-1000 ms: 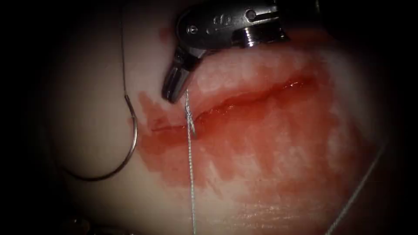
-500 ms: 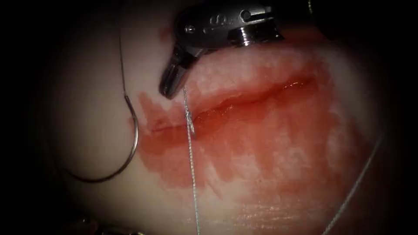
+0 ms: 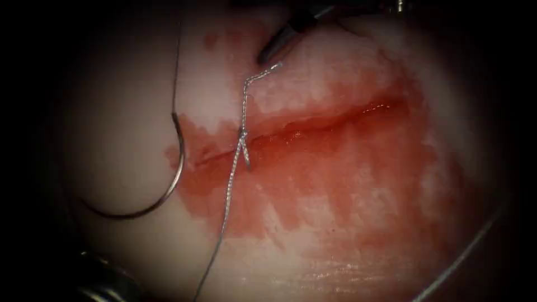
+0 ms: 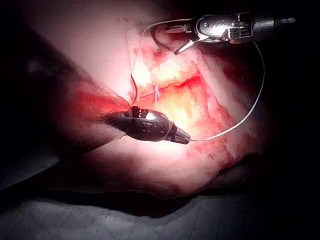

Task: Wound Closure

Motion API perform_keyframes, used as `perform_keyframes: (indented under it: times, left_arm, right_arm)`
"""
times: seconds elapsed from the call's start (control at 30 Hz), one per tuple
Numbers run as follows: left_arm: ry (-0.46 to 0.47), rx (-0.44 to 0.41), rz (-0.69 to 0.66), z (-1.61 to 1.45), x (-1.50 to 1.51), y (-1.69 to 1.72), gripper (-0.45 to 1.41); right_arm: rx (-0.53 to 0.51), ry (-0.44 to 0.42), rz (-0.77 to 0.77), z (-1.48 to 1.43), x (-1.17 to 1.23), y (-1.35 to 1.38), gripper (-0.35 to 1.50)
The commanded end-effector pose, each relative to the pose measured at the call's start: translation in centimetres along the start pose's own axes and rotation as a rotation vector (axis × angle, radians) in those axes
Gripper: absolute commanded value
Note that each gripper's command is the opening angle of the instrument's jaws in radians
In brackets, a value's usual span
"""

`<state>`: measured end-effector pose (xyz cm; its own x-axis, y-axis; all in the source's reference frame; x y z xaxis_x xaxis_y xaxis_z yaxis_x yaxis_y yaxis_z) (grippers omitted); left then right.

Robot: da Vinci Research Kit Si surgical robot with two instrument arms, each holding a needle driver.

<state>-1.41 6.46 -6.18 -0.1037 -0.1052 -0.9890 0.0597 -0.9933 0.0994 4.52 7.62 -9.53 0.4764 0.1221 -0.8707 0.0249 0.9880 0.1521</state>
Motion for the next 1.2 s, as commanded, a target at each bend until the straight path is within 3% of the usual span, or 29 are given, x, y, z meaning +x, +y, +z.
perform_keyframes:
  times: [0.03, 0.13, 0.27, 0.5, 0.57, 0.6, 0.67, 0.7, 0.83, 1.2]
  left_arm:
    - [-0.033, 0.005, 0.014, 0.01, -0.02, -0.1, -0.35]
    - [-0.069, 0.018, 0.027, -0.08, 0.02, -0.22, -0.35]
    - [-0.105, 0.049, 0.049, -0.18, 0.13, -0.41, -0.35]
    - [-0.175, 0.065, 0.091, -0.23, 0.3, -0.63, -0.35]
    - [-0.194, 0.063, 0.1, -0.24, 0.33, -0.66, -0.35]
    - [-0.208, 0.057, 0.115, -0.24, 0.34, -0.68, -0.35]
    - [-0.225, 0.046, 0.124, -0.24, 0.34, -0.69, -0.35]
    - [-0.235, 0.038, 0.129, -0.24, 0.34, -0.69, -0.35]
    - [-0.275, -0.012, 0.174, -0.25, 0.34, -0.69, -0.35]
    - [-0.317, -0.024, 0.194, -0.23, 0.31, -0.68, -0.35]
  right_arm:
    - [-0.029, 0.01, 0.043, -0.04, 0.19, -0.06, 1.4]
    - [-0.043, 0.016, 0.068, -0.03, 0.31, -0.29, 1.4]
    - [-0.046, 0.04, 0.068, 0.12, 0.42, -0.93, 1.23]
    - [-0.103, 0.049, 0.099, 0.26, 0.22, -1.47, 1.01]
    - [-0.12, 0.064, 0.108, 0.37, 0.07, -1.6, 0.72]
    - [-0.129, 0.074, 0.104, 0.45, -0.02, -1.64, 0.39]
    - [-0.143, 0.081, 0.108, 0.57, -0.12, -1.69, 0.04]
    - [-0.145, 0.085, 0.11, 0.61, -0.16, -1.7, -0.35]
    - [-0.14, 0.108, 0.112, 0.83, -0.34, -1.67, -0.35]
    - [-0.121, 0.113, 0.1, 0.69, -0.3, -1.56, -0.35]
